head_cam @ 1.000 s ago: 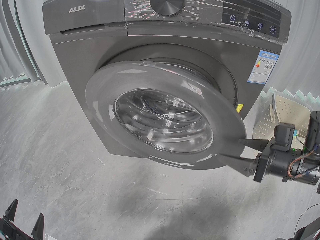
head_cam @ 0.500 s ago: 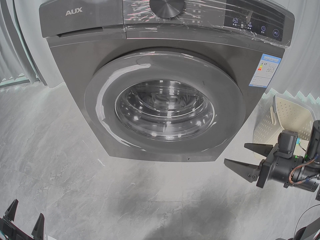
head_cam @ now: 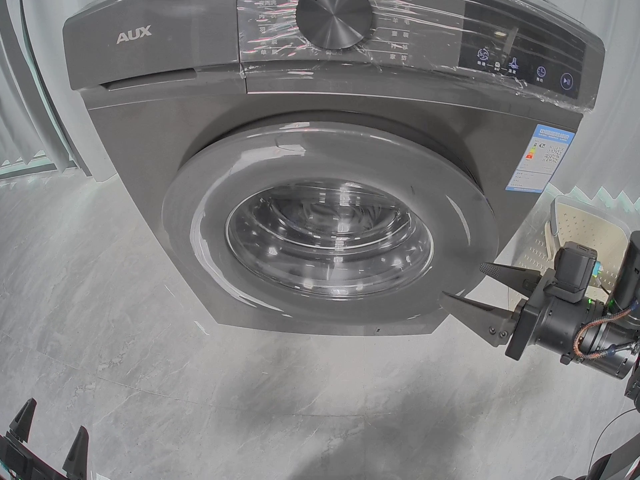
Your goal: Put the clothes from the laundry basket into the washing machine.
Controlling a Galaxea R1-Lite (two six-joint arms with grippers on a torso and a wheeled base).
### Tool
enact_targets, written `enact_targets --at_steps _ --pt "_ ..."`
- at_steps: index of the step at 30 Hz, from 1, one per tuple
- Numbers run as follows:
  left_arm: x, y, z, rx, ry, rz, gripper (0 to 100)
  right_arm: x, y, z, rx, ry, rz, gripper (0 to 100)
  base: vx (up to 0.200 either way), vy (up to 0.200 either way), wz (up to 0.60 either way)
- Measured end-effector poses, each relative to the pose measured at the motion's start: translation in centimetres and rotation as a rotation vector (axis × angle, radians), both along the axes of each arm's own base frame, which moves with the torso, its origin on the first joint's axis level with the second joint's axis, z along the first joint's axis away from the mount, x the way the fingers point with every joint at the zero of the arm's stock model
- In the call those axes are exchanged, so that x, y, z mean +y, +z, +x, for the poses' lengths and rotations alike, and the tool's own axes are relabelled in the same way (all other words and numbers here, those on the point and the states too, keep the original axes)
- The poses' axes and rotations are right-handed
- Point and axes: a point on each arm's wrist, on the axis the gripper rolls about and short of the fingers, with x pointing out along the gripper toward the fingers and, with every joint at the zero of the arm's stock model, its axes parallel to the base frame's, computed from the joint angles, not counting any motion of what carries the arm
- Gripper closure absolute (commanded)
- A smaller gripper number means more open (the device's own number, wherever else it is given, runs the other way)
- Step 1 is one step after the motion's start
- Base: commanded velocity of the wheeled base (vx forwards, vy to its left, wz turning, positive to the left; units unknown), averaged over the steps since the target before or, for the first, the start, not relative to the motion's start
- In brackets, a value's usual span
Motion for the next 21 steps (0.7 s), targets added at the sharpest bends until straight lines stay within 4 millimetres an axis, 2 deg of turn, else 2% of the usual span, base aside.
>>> enact_targets --at_steps 10,17,21 --pt "0.0 0.0 0.0 0.000 0.001 0.000 0 0.7 0.6 1.5 -0.014 -0.020 0.009 0 0.000 0.000 0.00" --pt "0.0 0.0 0.0 0.000 0.000 0.000 0 0.5 1.8 2.5 -0.091 -0.093 0.061 0 0.000 0.000 0.00" --pt "0.0 0.0 0.0 0.000 0.001 0.000 0 0.4 1.7 2.7 -0.092 -0.108 0.060 0 0.000 0.000 0.00"
